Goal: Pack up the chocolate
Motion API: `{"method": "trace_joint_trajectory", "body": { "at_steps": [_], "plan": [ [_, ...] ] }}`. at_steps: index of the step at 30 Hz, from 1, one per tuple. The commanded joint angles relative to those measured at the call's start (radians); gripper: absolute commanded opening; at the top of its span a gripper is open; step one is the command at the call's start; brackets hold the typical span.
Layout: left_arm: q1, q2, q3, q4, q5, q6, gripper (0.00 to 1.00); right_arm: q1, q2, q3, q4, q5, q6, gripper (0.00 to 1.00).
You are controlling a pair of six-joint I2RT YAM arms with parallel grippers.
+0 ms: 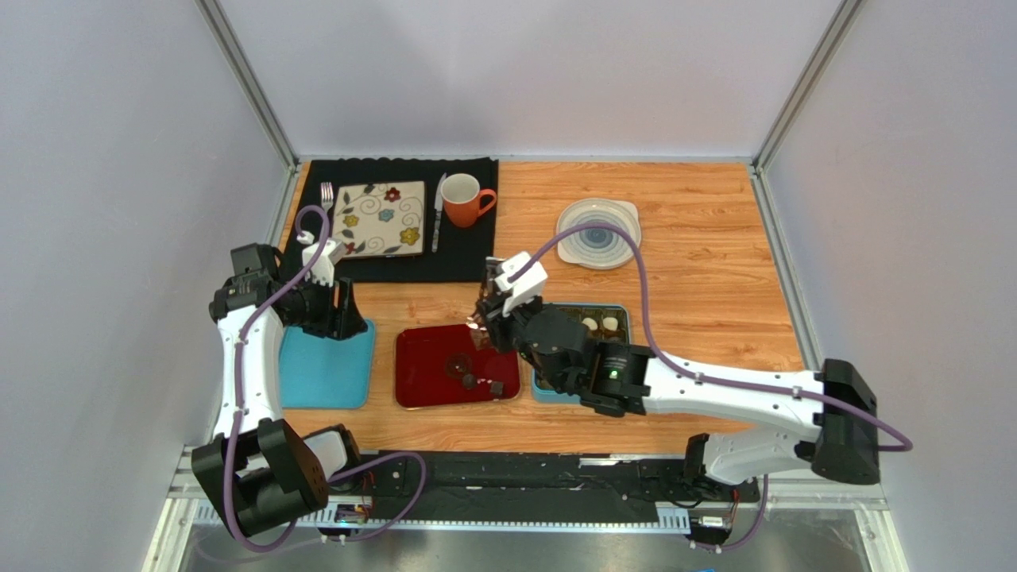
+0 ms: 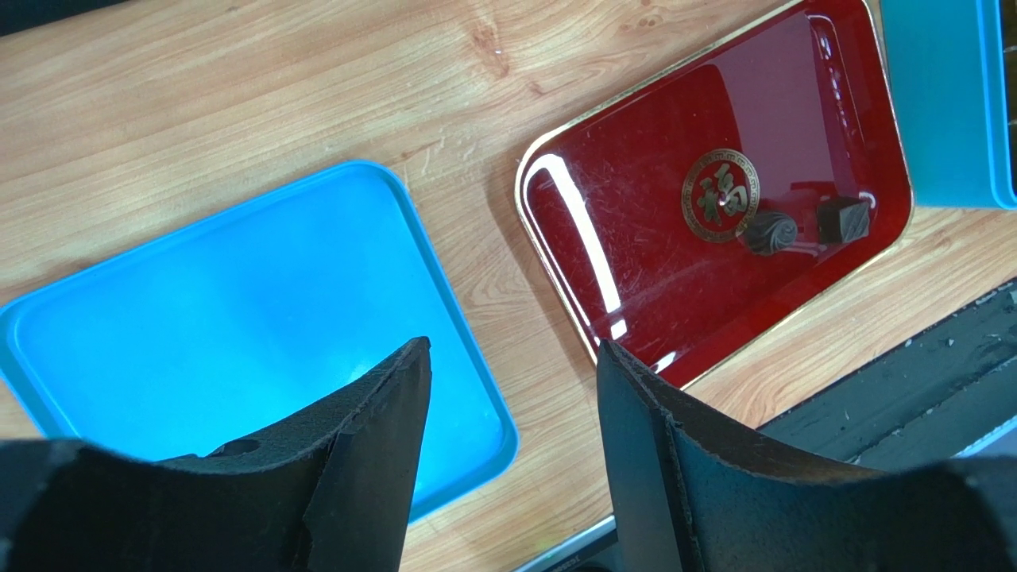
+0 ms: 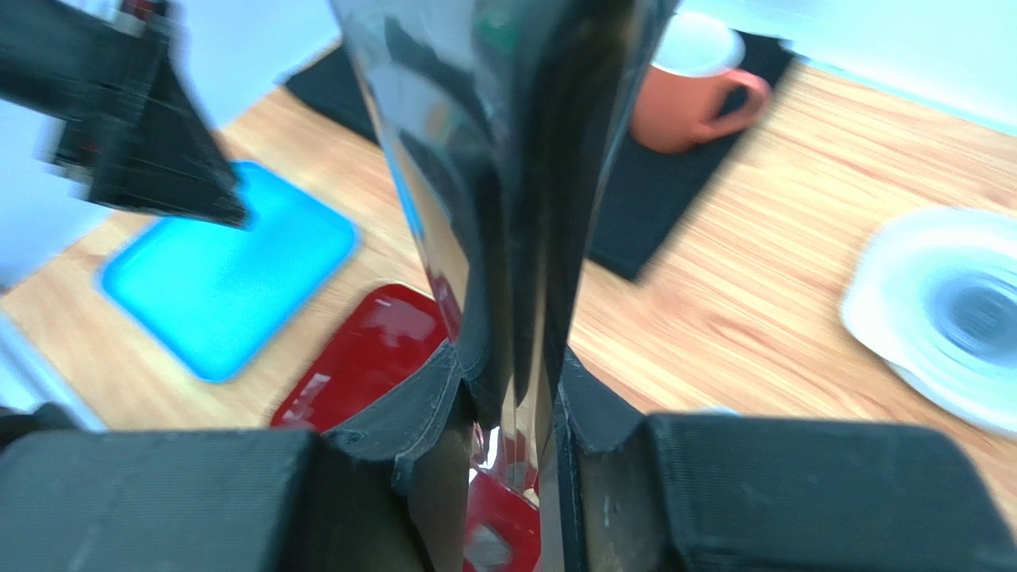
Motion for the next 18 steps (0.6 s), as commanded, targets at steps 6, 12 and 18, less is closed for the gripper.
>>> {"method": "trace_joint_trajectory", "body": {
  "at_steps": [6, 12, 18],
  "plan": [
    [0.010, -0.017, 0.046, -0.008, 0.024, 0.026, 0.62, -0.017, -0.277, -0.179, -0.224, 0.207, 0.042, 0.17],
    [0.010, -0.010, 0.048, -0.010, 0.040, 0.016, 0.62, -0.017, -0.366, -0.237, -0.310, 0.237, 0.080, 0.18],
    [0.010, -0.010, 0.048, -0.010, 0.037, 0.018, 0.62, -0.017, -0.379, -0.256, -0.340, 0.239, 0.103, 0.18]
  ]
}}
